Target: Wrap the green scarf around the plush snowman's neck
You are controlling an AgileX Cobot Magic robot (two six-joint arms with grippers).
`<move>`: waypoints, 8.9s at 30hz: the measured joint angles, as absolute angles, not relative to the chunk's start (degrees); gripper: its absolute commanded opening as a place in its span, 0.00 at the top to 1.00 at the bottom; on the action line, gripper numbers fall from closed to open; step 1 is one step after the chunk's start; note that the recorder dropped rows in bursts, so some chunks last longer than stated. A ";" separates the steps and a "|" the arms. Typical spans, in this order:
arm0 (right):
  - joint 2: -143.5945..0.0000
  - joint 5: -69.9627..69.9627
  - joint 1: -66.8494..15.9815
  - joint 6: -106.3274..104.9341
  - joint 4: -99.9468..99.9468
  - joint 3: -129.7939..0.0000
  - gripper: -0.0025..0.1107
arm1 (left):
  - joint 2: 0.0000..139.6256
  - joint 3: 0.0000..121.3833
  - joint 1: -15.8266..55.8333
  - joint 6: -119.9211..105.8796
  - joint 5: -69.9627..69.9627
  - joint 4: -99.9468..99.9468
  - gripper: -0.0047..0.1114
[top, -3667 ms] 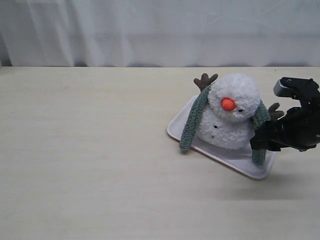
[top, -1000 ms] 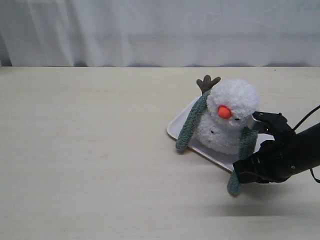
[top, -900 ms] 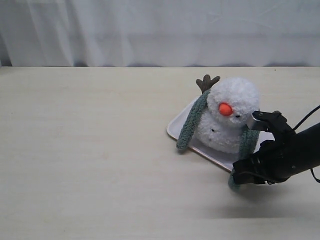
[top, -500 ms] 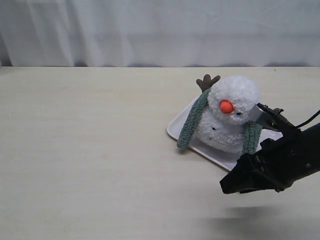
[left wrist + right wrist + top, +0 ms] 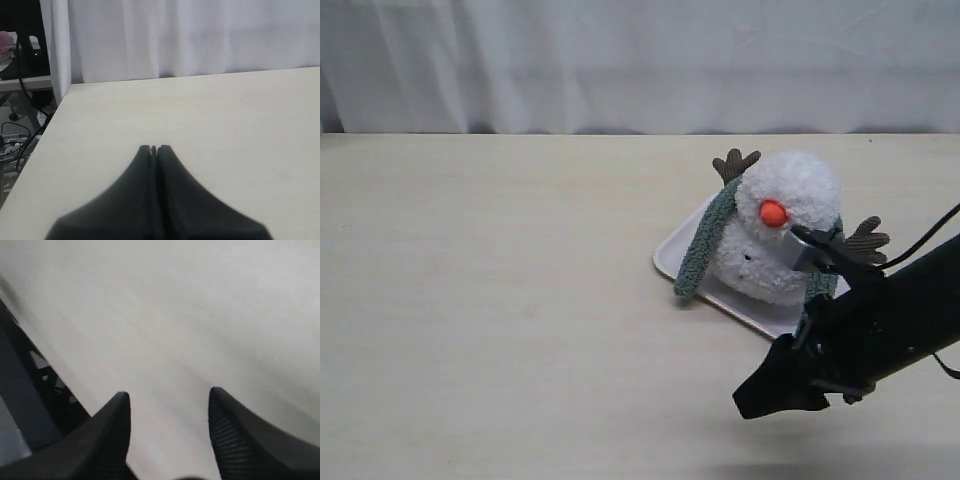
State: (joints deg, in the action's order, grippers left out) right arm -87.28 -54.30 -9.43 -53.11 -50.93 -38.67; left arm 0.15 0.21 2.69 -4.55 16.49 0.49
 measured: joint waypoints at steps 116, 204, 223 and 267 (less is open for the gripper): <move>-86.15 -22.11 -31.29 -27.52 16.69 -38.77 0.56 | 0.15 0.21 2.69 -4.55 16.49 0.49 0.96; -118.96 -64.43 -40.11 32.14 28.54 -94.92 0.94 | 0.15 0.21 2.69 -4.55 16.49 0.49 0.96; -110.52 -68.72 -44.39 26.28 21.62 -94.22 0.56 | 0.15 0.21 2.69 -4.55 16.49 0.49 0.96; -112.05 -35.93 -48.08 58.73 40.43 -60.19 0.77 | 0.15 0.21 2.69 -4.55 16.49 0.49 0.96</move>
